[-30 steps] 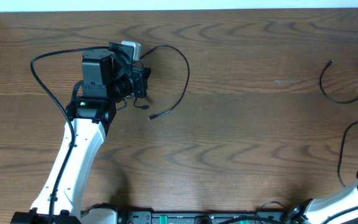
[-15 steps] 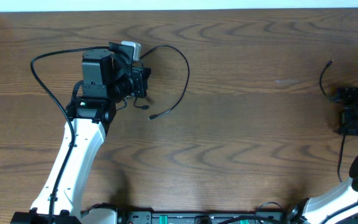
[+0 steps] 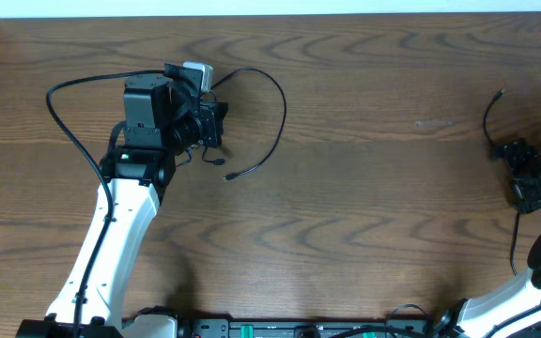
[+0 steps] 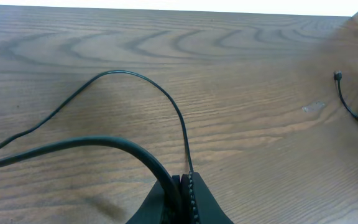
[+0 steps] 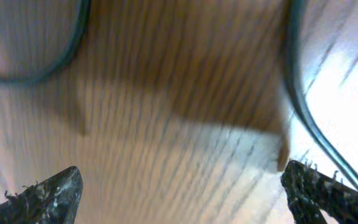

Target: Untangle cables

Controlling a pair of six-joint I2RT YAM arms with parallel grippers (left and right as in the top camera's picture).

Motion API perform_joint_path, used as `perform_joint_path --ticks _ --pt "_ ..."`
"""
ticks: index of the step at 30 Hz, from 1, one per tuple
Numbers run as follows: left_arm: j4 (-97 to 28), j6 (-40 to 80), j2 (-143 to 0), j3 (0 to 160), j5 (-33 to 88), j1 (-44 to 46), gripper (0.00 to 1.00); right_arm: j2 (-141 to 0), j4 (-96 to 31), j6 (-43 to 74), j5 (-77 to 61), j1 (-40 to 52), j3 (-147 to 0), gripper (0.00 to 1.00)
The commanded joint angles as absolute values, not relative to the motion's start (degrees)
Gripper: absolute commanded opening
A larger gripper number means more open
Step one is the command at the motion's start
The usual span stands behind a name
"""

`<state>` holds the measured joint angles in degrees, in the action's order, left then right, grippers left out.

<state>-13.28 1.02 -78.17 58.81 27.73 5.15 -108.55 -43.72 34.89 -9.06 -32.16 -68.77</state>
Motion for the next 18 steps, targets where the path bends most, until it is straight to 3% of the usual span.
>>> perform_joint_path --ticks 1,11,18 --pt "-13.3 0.0 -78.2 58.7 27.8 5.2 0.08 -108.9 -46.0 29.7 -11.3 -32.1 -68.6 0.99" --pt "-13.2 0.0 -78.2 58.7 27.8 5.2 0.08 -106.6 -53.6 35.3 -15.2 -31.9 -71.1 0.99" --pt "-13.3 0.0 -78.2 58.7 27.8 5.2 0.08 -100.6 -60.4 35.3 -3.0 -32.1 -72.0 0.99"
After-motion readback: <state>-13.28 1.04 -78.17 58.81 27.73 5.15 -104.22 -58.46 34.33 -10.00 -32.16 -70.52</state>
